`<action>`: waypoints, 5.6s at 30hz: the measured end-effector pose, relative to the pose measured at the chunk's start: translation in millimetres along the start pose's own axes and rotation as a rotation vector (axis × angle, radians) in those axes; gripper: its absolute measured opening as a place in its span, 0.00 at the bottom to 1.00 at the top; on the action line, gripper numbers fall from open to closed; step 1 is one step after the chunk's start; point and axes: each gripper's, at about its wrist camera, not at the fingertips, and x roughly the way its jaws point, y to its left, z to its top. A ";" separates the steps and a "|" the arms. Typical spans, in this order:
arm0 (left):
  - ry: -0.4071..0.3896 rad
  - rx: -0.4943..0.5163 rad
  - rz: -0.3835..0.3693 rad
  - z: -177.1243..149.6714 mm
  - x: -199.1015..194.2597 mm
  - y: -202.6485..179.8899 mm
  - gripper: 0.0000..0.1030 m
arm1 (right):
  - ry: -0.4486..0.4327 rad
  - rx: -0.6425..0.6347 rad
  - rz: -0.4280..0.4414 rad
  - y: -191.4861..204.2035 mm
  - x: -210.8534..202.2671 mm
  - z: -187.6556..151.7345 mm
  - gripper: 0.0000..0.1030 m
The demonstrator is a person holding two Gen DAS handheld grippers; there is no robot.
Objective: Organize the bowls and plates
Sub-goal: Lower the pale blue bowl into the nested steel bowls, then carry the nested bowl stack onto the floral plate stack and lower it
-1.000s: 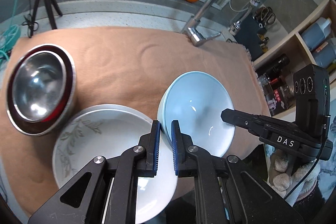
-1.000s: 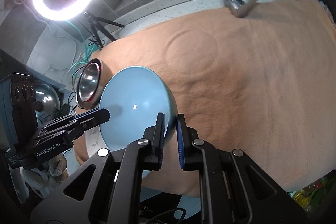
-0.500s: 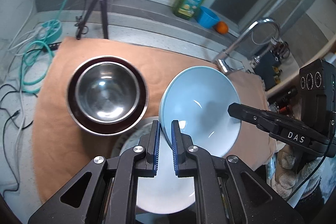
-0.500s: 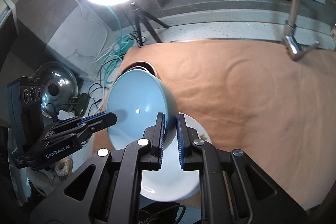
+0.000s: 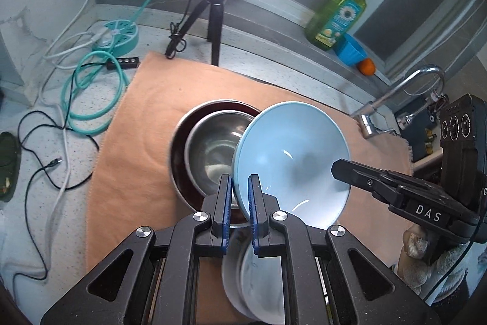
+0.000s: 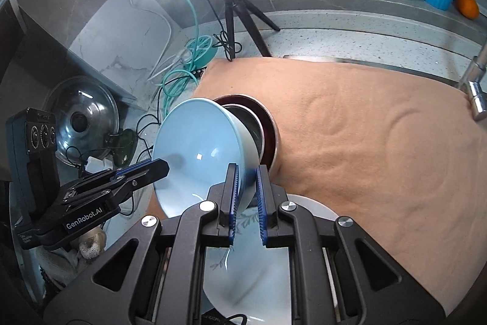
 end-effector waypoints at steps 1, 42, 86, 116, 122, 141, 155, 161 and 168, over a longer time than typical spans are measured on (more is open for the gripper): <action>0.004 -0.002 0.007 2.0 3.0 3.0 0.09 | 0.008 -0.003 -0.004 0.8 6.5 2.3 0.11; 0.106 -0.063 0.040 19.1 46.9 35.6 0.09 | 0.119 -0.024 -0.060 -2.4 78.9 32.5 0.11; 0.089 -0.154 0.012 11.5 43.2 68.1 0.09 | 0.094 0.083 0.001 -44.0 70.1 23.7 0.15; 0.106 -0.141 0.010 7.9 47.6 58.3 0.09 | 0.138 0.090 0.008 -37.9 80.4 21.5 0.10; 0.082 -0.117 0.014 6.2 33.8 48.6 0.09 | 0.116 0.072 0.001 -32.5 65.2 20.6 0.10; 0.027 -0.035 -0.012 -12.9 -12.6 8.3 0.10 | 0.029 0.053 0.007 -20.7 -7.2 -6.2 0.10; 0.086 0.002 -0.052 -47.3 -7.4 -20.2 0.10 | 0.022 0.095 -0.012 -44.2 -39.2 -55.1 0.10; 0.124 0.013 -0.058 -63.1 -0.1 -27.4 0.10 | 0.035 0.127 -0.021 -56.1 -40.1 -78.0 0.10; 0.164 0.015 -0.055 -77.4 6.7 -31.8 0.10 | 0.060 0.148 -0.025 -65.2 -35.1 -100.7 0.10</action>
